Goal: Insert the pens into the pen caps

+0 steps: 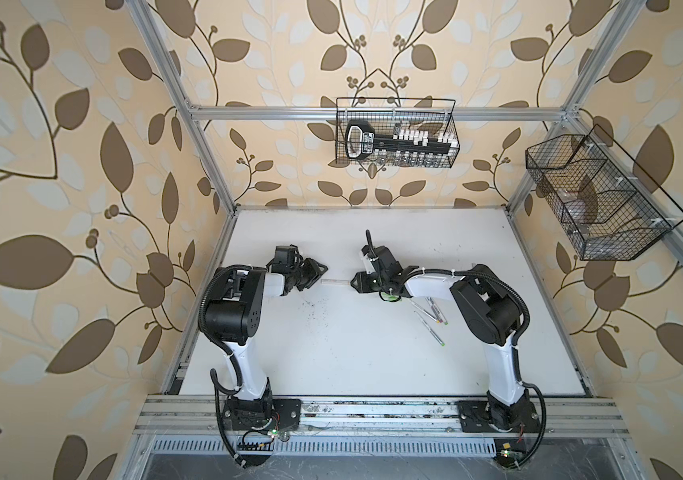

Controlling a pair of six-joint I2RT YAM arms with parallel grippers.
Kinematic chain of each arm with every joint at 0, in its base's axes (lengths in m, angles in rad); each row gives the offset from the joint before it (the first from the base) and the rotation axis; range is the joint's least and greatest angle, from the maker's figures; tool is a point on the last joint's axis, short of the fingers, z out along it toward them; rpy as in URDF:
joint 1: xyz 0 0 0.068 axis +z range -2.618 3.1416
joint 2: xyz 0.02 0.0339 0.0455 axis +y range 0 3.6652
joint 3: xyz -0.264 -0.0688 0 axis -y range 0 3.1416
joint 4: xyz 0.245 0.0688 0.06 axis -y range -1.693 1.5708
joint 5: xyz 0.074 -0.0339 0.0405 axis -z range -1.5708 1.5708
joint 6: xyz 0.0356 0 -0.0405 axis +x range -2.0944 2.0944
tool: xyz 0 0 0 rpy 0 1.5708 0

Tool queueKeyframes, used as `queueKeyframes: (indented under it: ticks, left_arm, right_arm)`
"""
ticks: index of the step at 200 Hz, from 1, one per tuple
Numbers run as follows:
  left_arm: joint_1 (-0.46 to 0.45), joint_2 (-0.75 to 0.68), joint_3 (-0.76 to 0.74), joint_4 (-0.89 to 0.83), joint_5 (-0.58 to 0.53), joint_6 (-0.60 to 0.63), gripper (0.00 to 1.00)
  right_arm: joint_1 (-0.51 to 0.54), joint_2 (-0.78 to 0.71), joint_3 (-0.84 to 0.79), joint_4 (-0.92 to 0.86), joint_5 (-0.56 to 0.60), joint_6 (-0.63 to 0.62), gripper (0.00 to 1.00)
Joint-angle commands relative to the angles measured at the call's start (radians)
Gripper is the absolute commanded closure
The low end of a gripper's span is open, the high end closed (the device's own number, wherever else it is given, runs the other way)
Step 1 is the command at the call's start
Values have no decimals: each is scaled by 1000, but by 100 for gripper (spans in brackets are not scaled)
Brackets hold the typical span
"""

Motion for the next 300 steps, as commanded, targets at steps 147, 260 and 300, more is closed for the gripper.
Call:
queueKeyframes:
  ticks: [147, 260, 300]
  left_arm:
    - [-48, -108, -176, -33, 34, -58, 61]
    - [-105, -274, -333, 66, 94, -157, 60]
    - [-129, -274, -347, 116, 122, -157, 60]
  right_arm:
    - [14, 103, 154, -42, -47, -2, 59]
    - [14, 10, 107, -62, -18, -13, 57]
    - [26, -69, -3, -76, 17, -8, 56]
